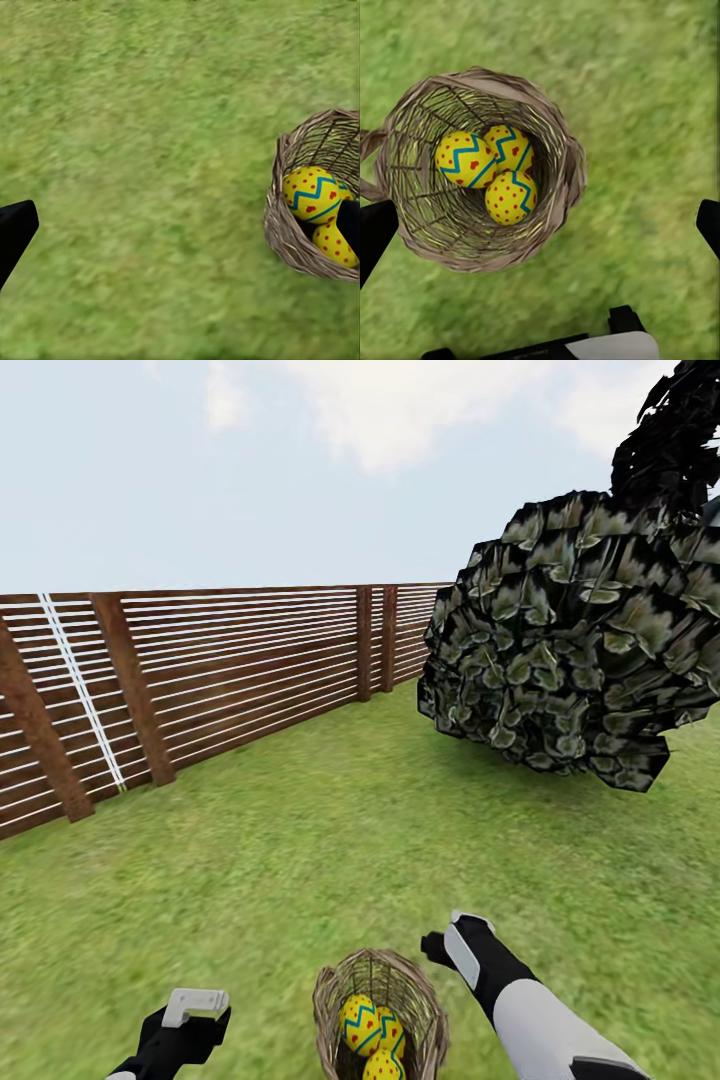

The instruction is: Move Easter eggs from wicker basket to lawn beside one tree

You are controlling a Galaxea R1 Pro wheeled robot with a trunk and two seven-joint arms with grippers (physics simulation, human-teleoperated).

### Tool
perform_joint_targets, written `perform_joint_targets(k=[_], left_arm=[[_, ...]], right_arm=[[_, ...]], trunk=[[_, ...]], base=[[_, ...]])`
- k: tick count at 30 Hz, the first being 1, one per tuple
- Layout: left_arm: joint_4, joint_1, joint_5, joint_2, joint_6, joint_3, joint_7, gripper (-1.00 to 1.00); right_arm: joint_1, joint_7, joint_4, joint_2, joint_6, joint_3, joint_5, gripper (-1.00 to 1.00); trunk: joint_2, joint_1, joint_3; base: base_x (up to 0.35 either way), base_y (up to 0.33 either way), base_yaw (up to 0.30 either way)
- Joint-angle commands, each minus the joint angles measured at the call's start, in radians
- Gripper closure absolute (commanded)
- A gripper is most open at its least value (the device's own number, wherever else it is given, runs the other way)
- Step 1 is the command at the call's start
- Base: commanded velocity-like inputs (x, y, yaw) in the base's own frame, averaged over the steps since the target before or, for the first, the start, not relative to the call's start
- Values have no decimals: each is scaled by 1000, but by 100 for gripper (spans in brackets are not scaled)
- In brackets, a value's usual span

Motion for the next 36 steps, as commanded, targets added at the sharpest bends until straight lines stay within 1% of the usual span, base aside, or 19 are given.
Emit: perform_joint_targets(k=[1, 12, 28, 36], left_arm=[[-2, 0, -1, 0, 5, 1, -3, -100], [-1, 0, -1, 0, 1, 1, -2, -100], [-3, 1, 1, -1, -8, 3, 1, -100], [-12, 0, 1, 0, 4, 4, 1, -100]], right_arm=[[-2, -8, 1, 0, 2, -1, -11, -100], [-9, -11, 32, -3, 2, -2, -12, -100], [-9, -10, 34, -3, 2, -4, -11, -100], [-12, -10, 26, -10, 4, -4, -9, -100]], trunk=[[-2, 1, -2], [-2, 1, -2], [-2, 1, -2], [-58, 32, -27]], base=[[69, 0, 0], [16, 0, 0], [0, 0, 0], [0, 0, 0]])
